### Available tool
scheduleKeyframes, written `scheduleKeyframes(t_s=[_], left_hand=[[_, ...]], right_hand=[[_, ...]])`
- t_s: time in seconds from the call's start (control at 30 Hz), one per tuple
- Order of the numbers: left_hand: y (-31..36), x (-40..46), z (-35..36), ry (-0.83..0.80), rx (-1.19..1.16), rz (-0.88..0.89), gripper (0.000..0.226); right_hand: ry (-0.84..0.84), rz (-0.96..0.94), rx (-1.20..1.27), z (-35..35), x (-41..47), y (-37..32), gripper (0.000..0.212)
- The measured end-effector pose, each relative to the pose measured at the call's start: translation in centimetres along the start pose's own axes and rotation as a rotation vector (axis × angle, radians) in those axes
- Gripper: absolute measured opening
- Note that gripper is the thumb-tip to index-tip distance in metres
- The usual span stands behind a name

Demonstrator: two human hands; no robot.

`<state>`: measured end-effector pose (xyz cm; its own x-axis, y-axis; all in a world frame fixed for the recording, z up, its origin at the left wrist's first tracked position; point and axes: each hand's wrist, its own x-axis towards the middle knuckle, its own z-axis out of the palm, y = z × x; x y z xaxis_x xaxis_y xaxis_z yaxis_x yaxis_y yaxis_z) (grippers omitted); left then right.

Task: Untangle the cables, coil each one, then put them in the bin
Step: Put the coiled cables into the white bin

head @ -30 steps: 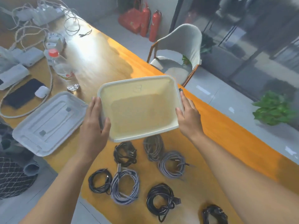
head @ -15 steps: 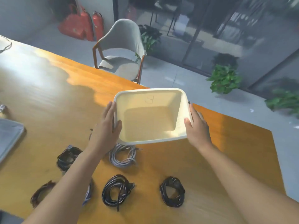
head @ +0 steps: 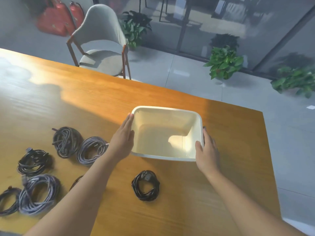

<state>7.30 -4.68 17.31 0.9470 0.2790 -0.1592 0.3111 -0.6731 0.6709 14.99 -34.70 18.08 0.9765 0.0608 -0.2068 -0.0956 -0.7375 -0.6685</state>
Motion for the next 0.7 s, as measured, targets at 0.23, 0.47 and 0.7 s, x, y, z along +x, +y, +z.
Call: scheduleKeyframes(t_s=[0.23, 0.47, 0.7], left_hand=[[-0.2, 1.2, 0.9, 0.020, 0.039, 0.020, 0.061], [-1.1, 1.6, 0.7, 0.048, 0.034, 0.055, 0.061], [-4.5, -1.8, -1.5, 0.132, 0.010, 0.014, 0.067]], right_hand=[[-0.001, 0.018, 0.056, 0.4, 0.3, 0.7, 0.056], [0.037, 0.018, 0.030, 0.9, 0.6, 0.9, 0.057], [0.284, -0.551, -0.020, 0.5, -2.3, -0.2, 0.042]])
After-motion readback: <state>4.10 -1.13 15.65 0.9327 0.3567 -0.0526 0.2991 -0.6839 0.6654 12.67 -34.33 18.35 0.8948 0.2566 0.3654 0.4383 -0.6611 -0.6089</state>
